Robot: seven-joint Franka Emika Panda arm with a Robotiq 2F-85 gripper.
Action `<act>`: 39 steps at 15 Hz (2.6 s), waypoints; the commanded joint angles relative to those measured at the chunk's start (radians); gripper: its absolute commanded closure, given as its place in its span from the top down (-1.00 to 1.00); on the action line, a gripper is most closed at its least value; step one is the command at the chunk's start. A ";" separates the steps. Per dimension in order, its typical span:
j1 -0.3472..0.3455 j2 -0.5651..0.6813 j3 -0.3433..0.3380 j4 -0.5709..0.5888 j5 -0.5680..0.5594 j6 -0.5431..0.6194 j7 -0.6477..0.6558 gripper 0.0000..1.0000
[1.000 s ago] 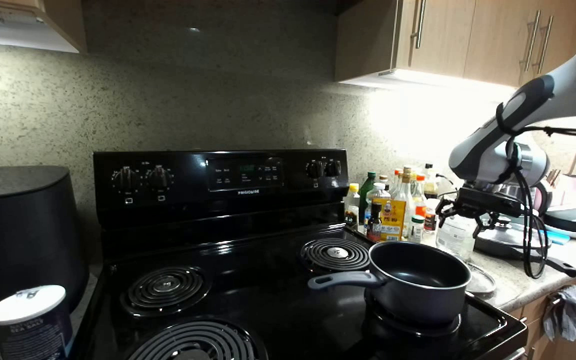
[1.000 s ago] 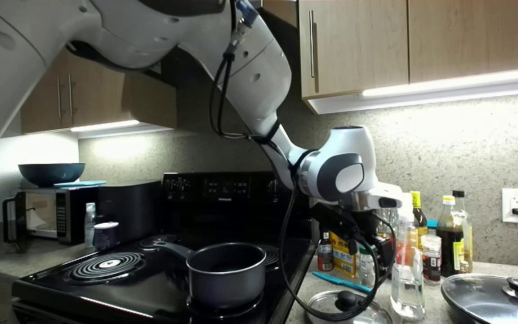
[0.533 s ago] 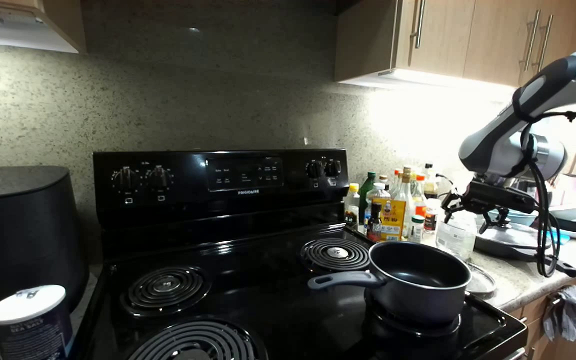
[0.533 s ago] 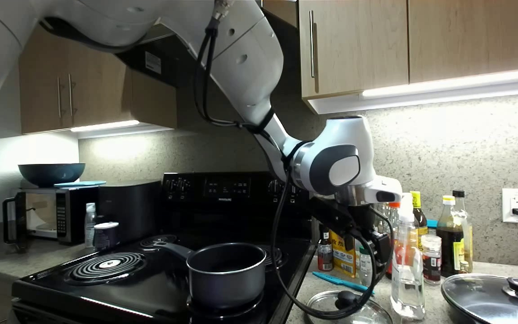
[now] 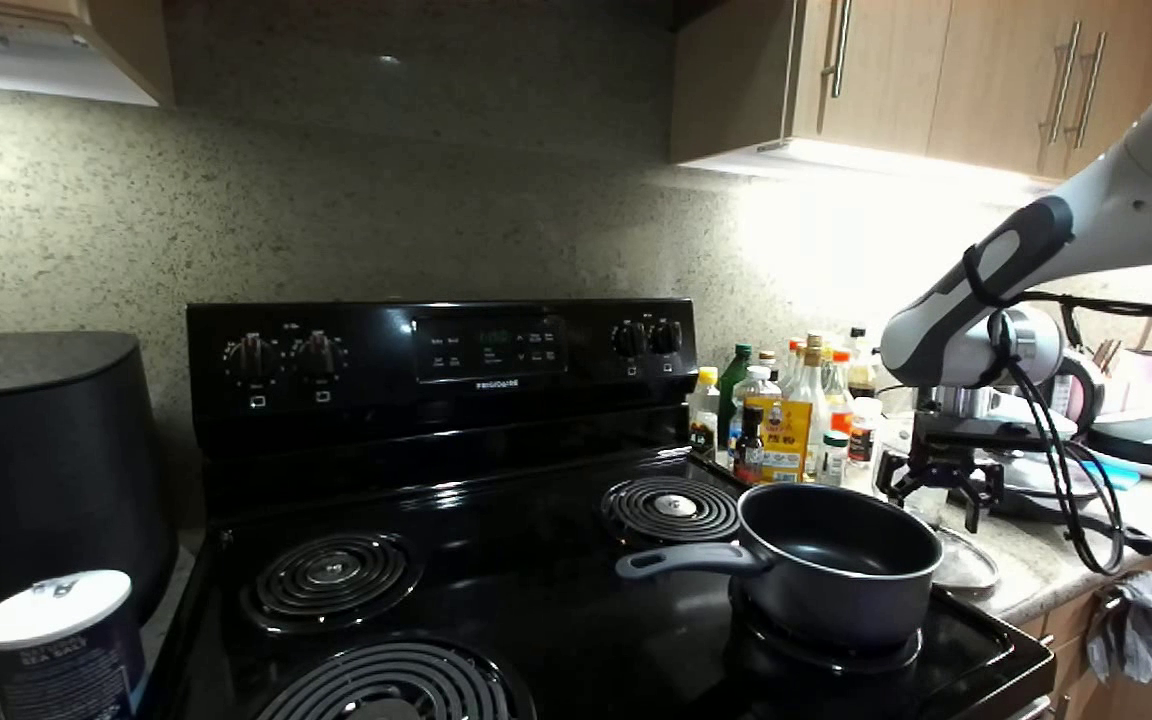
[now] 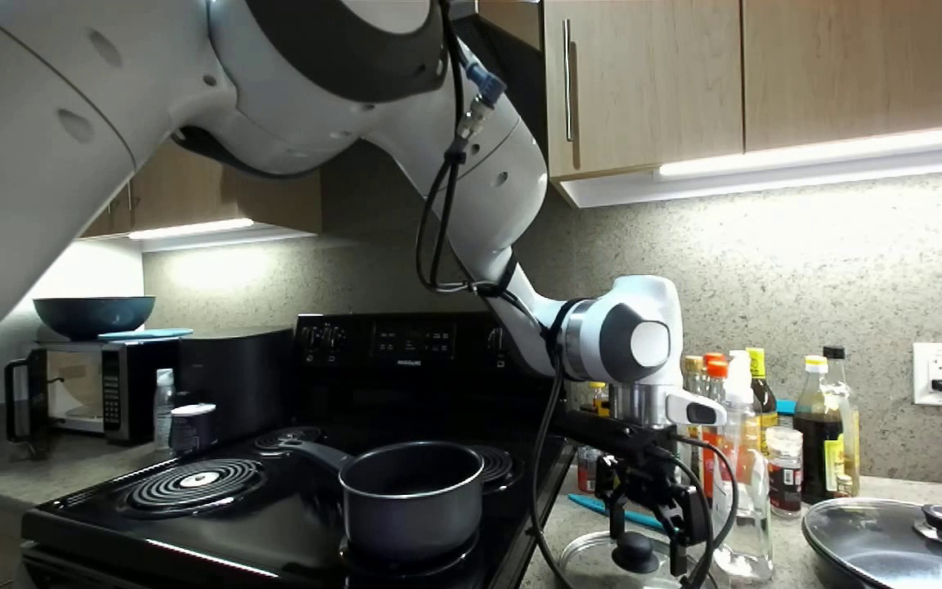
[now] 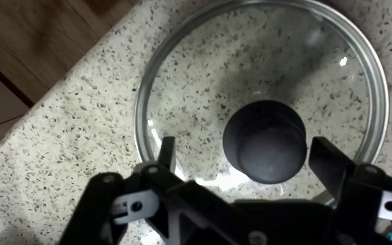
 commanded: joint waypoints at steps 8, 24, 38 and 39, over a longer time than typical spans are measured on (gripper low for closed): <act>0.023 0.092 -0.005 0.138 -0.036 -0.133 -0.010 0.50; 0.006 0.035 0.005 0.092 -0.020 -0.064 -0.057 -0.54; -0.050 -0.042 0.044 -0.040 0.128 0.207 -0.139 -0.54; -0.049 -0.076 0.047 -0.087 0.130 0.268 -0.159 -0.54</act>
